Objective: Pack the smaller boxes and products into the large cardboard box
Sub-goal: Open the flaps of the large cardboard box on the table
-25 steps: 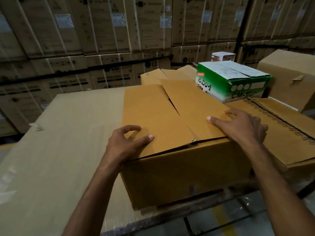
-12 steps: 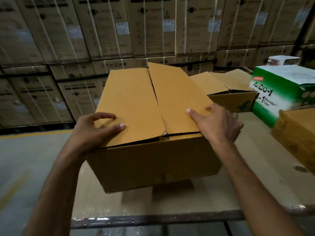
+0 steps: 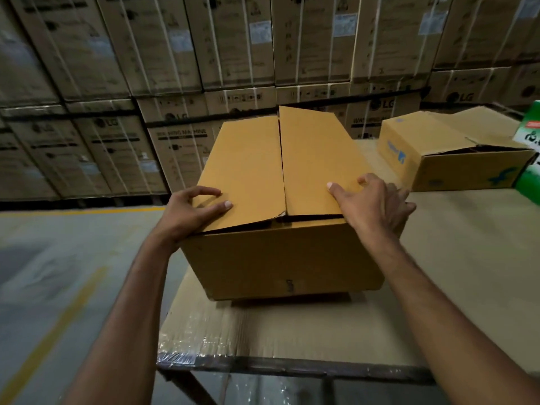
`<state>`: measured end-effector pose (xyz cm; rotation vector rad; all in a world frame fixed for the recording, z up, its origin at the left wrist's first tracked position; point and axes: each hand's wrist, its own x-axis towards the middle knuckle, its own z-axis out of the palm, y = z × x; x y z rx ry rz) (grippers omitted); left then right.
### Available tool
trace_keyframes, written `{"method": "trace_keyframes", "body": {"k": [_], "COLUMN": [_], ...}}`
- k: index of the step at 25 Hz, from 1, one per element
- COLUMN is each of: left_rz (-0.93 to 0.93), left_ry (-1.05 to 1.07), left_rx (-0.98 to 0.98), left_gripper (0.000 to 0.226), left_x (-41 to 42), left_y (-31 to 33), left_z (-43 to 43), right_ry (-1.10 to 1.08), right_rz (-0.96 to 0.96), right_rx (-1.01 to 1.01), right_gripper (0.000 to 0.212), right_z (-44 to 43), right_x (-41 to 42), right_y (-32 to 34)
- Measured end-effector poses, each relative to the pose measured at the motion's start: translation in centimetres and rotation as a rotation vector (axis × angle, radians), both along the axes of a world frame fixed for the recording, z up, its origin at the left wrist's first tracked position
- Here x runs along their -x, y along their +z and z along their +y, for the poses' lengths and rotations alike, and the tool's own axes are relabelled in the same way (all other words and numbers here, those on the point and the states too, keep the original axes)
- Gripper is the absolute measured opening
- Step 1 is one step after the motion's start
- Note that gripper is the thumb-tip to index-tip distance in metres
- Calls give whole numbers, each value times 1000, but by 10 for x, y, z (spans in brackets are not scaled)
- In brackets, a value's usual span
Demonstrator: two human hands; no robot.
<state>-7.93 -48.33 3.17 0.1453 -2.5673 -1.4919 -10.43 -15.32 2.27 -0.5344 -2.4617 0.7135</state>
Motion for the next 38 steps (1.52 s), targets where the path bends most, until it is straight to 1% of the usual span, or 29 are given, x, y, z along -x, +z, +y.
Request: {"method": "trace_keyframes", "body": {"k": [2,3,6,8,10,11,13,15,16,18,21,23,25,27,28,30,31,32,33,35,38], "left_rz": [-21,-39,-119,-189,-205,-162,-58,-48,-43,-21,13,75,189,332,394,498,558,618,658,688,688], "left_ry": [-20,-46,-140,-159,-173,-200,-350,-506,-537,-529,-482,-460,-438,-395,-358,-258,-201,-141,-82,25,244], "left_rx": [5,19,105,184,331,428,545,633,713,840,902,830,651,504,475,434,412,383,338,220,56], "left_gripper": [46,48,63,74,88,93,100,113,116,113,107,98,80,59,56,59,58,55,53,46,35], "left_x": [9,12,27,35,41,41,38,33,30,28,24,17,12,8,5,2,1,-1,-4,-12,-24], "left_y": [-10,-15,-22,-22,-21,-19,-13,-10,-11,-20,-30,-25,-17,-11,-9,-8,-8,-6,-4,-1,-5], "left_z": [-7,-9,-8,-6,-3,1,16,37,46,55,53,53,51,43,38,28,24,20,16,5,-14], "right_ry": [-10,-17,-54,-28,26,74,236,449,544,671,717,733,729,718,732,814,863,903,949,1050,1116], "right_rz": [-68,-106,-226,-293,-308,-289,-262,-283,-295,-295,-311,-308,-234,-135,-93,-25,-5,-4,-20,-109,-293], "right_rx": [-24,-37,-99,-130,-160,-192,-246,-275,-321,-406,-387,-334,-170,143,337,717,868,963,996,942,715], "right_gripper": [81,81,81,80,76,72,66,58,55,51,52,53,51,49,48,49,45,37,32,32,36], "right_z": [-8,-10,-8,-4,-2,-4,-14,-31,-40,-52,-53,-56,-69,-86,-94,-113,-121,-130,-141,-167,-213], "right_x": [1,1,3,2,-1,-4,-8,-11,-12,-13,-10,-10,-11,-7,-5,-1,1,2,2,4,14], "right_y": [-12,-19,-36,-38,-36,-34,-29,-26,-27,-28,-25,-16,-5,6,13,28,36,44,50,55,35]}}
